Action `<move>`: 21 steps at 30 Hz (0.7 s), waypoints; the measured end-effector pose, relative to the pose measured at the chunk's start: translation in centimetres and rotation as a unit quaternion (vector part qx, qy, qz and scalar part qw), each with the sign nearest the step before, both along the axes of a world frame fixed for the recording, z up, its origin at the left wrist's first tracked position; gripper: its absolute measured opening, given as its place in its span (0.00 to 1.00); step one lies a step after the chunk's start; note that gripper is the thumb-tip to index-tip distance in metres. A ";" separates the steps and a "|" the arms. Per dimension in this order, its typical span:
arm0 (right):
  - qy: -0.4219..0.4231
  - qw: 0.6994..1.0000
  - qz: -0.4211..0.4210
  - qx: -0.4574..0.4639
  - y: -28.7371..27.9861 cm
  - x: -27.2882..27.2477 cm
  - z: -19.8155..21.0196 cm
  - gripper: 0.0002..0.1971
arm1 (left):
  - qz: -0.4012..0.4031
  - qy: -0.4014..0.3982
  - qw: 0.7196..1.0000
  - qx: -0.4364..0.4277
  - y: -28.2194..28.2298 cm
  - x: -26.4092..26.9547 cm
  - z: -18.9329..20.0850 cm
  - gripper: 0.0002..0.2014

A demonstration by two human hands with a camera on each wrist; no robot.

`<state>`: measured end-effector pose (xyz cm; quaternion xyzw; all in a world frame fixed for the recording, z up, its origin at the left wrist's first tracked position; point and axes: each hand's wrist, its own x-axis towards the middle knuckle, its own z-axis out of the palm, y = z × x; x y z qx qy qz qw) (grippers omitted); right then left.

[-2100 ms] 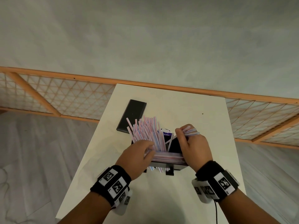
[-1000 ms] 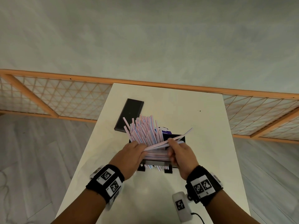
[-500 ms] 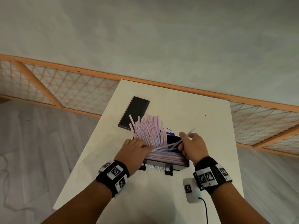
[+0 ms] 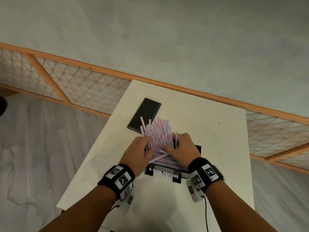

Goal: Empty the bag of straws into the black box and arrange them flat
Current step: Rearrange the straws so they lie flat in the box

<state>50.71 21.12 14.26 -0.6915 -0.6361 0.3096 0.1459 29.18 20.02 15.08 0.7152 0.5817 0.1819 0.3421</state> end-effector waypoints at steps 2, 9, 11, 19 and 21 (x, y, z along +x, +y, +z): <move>-0.003 1.000 0.005 0.007 0.1 -0.9 -0.1 0.21 | -0.022 0.012 1.000 -0.003 0.0 0.4 0.1 0.20; 0.040 0.999 0.026 0.024 0.4 -1.9 0.6 0.13 | -0.006 0.010 1.000 0.010 0.1 1.8 0.1 0.14; 0.061 0.998 0.015 0.013 0.3 -1.4 1.2 0.14 | 0.000 0.010 1.000 0.013 0.3 2.1 0.3 0.17; 0.089 0.987 -0.066 0.114 -0.5 1.9 6.1 0.11 | -0.005 0.006 1.000 -0.001 1.1 1.7 0.8 0.26; 0.090 0.983 -0.090 0.136 -0.8 2.9 7.5 0.13 | -0.007 0.006 1.000 -0.003 1.1 1.5 0.9 0.27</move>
